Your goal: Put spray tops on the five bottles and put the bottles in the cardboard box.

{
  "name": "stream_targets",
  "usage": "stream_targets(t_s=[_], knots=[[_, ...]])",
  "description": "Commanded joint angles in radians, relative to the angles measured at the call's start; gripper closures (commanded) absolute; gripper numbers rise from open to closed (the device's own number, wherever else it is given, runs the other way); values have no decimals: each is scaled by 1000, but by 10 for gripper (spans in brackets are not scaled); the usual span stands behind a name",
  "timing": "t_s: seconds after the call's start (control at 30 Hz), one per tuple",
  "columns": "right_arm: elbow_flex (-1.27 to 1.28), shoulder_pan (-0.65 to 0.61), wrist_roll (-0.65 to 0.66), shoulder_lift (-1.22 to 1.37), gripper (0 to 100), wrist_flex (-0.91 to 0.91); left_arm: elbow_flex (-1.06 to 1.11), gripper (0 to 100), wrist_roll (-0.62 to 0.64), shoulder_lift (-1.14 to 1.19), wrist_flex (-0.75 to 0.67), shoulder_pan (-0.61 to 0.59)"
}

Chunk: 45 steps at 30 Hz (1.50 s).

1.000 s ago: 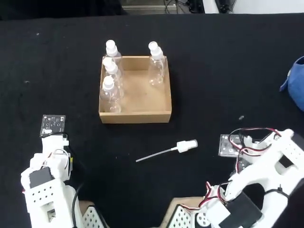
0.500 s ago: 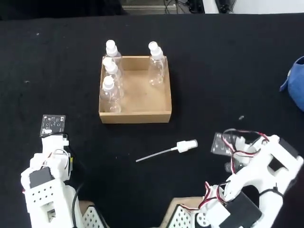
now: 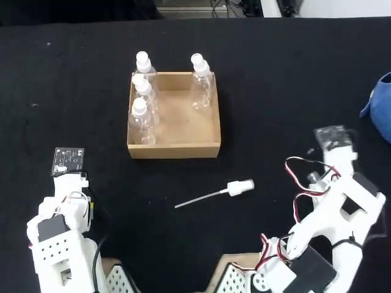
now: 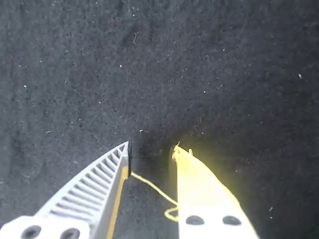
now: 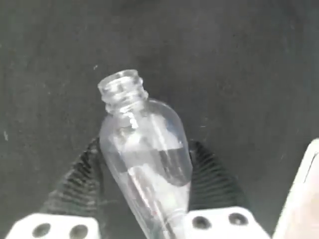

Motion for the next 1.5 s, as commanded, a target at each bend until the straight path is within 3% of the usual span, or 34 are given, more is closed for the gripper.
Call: stream_targets(t_s=[0.0,0.1,0.2,0.4,0.57,1.0,1.07,1.17,1.3,1.47], knots=[[-50,9,-68,1,810,-18,8,970,3,2,-14,12],[-51,9,-61,2,717,-17,8,970,3,2,-14,12],[-77,11,-29,1,710,21,8,970,3,2,-14,12],[-213,-17,222,2,711,258,8,970,3,2,-14,12],[-228,-15,405,8,705,258,8,970,3,2,-12,12],[-329,-2,404,292,713,259,8,970,2,2,-11,12],[-323,-6,404,295,773,261,8,970,2,2,-12,13],[-328,-29,404,277,970,293,8,970,2,2,-12,12],[-323,-64,397,231,986,367,7,970,0,2,-11,19],[-323,-181,167,150,988,394,5,970,0,2,-11,21]])
